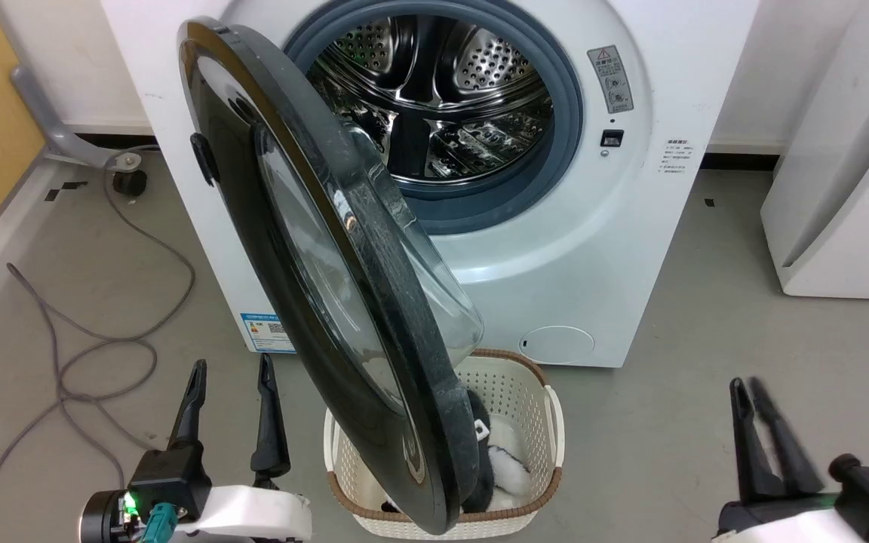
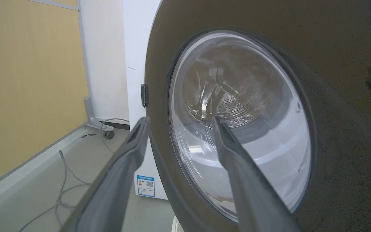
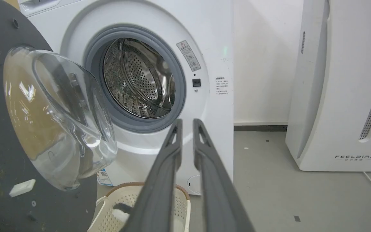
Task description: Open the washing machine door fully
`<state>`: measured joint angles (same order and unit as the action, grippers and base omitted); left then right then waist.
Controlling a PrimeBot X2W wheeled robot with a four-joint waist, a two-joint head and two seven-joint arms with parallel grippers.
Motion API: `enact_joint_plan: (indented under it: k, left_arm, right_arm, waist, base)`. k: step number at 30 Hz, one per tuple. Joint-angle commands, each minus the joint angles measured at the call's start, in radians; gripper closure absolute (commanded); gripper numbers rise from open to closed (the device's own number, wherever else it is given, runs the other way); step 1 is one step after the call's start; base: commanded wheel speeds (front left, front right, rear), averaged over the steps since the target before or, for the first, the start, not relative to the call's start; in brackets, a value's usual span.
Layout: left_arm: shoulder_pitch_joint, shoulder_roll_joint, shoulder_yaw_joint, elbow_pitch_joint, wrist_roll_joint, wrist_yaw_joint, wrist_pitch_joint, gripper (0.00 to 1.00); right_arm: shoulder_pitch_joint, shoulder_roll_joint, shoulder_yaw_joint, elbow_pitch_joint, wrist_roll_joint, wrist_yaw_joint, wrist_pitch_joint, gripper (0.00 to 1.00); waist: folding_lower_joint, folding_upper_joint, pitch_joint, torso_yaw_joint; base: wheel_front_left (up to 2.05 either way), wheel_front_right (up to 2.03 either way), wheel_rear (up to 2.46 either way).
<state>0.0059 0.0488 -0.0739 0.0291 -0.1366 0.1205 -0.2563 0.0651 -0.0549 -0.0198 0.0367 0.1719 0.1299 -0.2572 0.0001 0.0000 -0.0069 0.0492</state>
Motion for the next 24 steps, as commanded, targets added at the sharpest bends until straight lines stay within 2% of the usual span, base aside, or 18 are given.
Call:
enact_joint_plan:
  k: [1, 10, 11, 12, 13, 24]
  left_arm:
    - [0.014, 0.001, 0.003, -0.002, -0.004, 0.001, -0.006, 0.0]
    - [0.007, 0.001, 0.003, 0.007, 0.035, 0.01, -0.006, 0.0]
    - [0.007, 0.001, 0.003, 0.006, 0.036, 0.011, -0.006, 0.13]
    - [0.006, 0.001, 0.004, 0.003, 0.038, 0.011, -0.006, 0.6]
    - [0.004, 0.001, 0.006, 0.001, 0.041, 0.011, -0.006, 1.0]
    - [-0.046, 0.001, 0.04, -0.087, 0.06, -0.016, -0.006, 1.0]
  right_arm:
    - [0.014, 0.005, -0.007, -0.011, 0.006, 0.001, -0.004, 0.0]
    - [0.016, 0.005, -0.014, -0.038, -0.021, 0.001, -0.004, 0.0]
    - [0.016, 0.005, -0.017, -0.042, -0.02, 0.001, -0.004, 0.0]
    - [0.016, 0.005, -0.018, -0.045, -0.019, 0.001, -0.004, 0.0]
    - [0.016, 0.005, -0.019, -0.049, -0.019, 0.001, -0.004, 0.0]
    - [0.017, 0.005, -0.024, -0.059, -0.027, 0.001, -0.005, 0.0]
  waist:
    - [-0.0001, 0.0, 0.0, -0.001]
    - [-0.0001, 0.0, 0.0, 0.002]
    - [-0.0001, 0.0, 0.0, 0.002]
    - [-0.0001, 0.0, 0.0, 0.003]
    - [-0.0001, 0.0, 0.0, 0.003]
    - [-0.0001, 0.0, 0.001, 0.007]
  base:
    - [0.0, 0.0, 0.0]
    - [0.0, 0.0, 0.0]
    - [0.0, 0.0, 0.0]
    - [0.0, 0.0, 0.0]
    - [0.0, 0.0, 0.0]
    - [0.0, 0.0, 0.0]
